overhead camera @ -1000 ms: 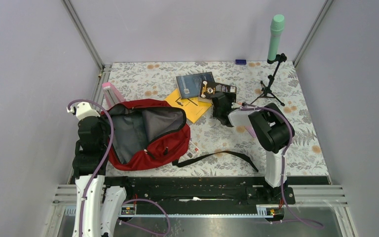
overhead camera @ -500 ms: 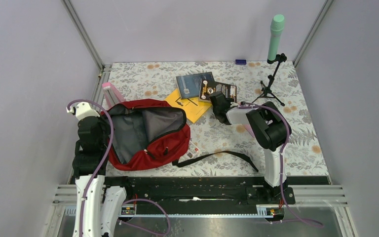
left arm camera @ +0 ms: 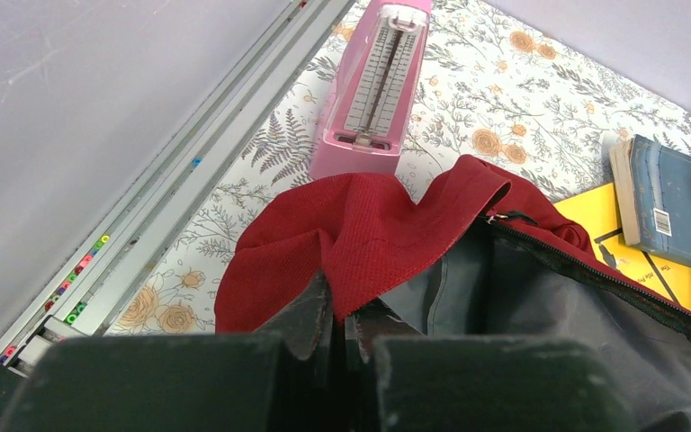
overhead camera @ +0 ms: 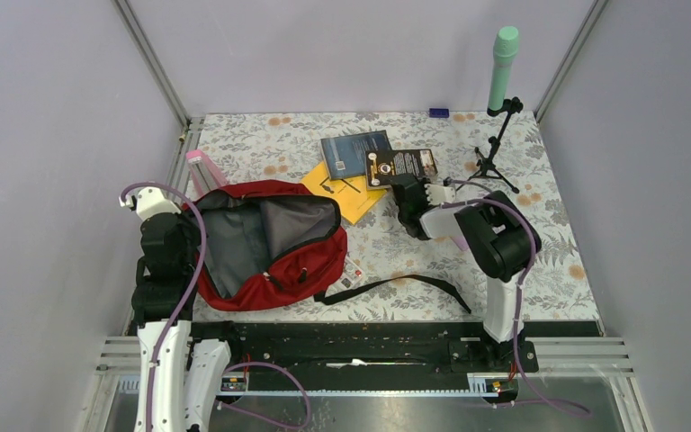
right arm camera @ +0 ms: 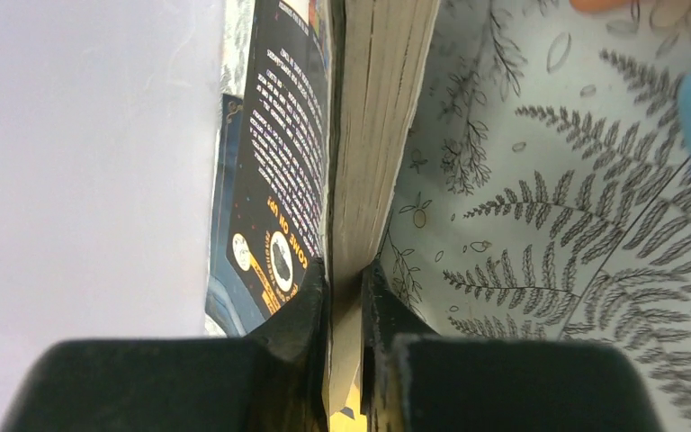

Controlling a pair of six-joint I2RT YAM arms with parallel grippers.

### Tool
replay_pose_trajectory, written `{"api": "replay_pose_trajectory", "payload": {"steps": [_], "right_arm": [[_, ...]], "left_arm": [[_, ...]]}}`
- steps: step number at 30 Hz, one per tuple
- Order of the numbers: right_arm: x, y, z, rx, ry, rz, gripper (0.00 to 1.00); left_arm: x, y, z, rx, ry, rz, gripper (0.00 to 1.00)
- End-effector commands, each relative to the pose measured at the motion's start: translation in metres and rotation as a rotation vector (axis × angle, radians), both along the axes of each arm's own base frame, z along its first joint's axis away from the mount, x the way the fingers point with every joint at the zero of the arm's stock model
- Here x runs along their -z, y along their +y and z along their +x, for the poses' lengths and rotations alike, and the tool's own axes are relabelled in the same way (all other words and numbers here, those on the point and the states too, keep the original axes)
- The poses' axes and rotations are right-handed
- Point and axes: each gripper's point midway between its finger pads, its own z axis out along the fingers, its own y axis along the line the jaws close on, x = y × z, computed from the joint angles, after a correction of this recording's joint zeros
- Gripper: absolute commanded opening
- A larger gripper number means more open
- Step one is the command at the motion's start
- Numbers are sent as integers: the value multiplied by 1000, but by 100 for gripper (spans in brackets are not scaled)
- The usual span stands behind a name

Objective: Pack the student bag
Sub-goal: Pick up the book from the center of the board, then place the book in the student bag.

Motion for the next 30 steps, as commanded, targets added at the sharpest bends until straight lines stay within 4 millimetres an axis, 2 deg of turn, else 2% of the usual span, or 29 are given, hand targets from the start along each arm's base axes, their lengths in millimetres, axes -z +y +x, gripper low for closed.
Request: {"api": "replay_pose_trajectory", "payload": {"steps": [1,5,10,13,14,17,22,26,30], "right_arm": [[-94,-10,4,-87,-249,-203,0],[-123,-10,-16,-196,-290,-305,0],[-147,-7,-50,-372,-330,-442,0],[-169,-7,-73,-471,-354,-545,0],[-185,-9,-83,-494,-378,-596,0],[-211,-16,-107,-557,-391,-705,0],[-238,-27,-139,-664,-370,-835,0],[-262,-16,-161,-771,-397,-865,0],[-280,7,-181,-872,-424,-866,0]], "left_arm": [[-33,2,8,-6,-134,8,0],[-34,0,8,2,-144,1,0],[-40,-7,11,49,-177,-2,0],[-45,-10,11,73,-191,13,0],[-49,-10,10,75,-199,12,0],[-68,-21,7,115,-235,-28,0],[-103,-48,5,235,-286,-121,0],[-112,-64,7,313,-267,-176,0],[-126,-74,5,357,-294,-204,0]]}}
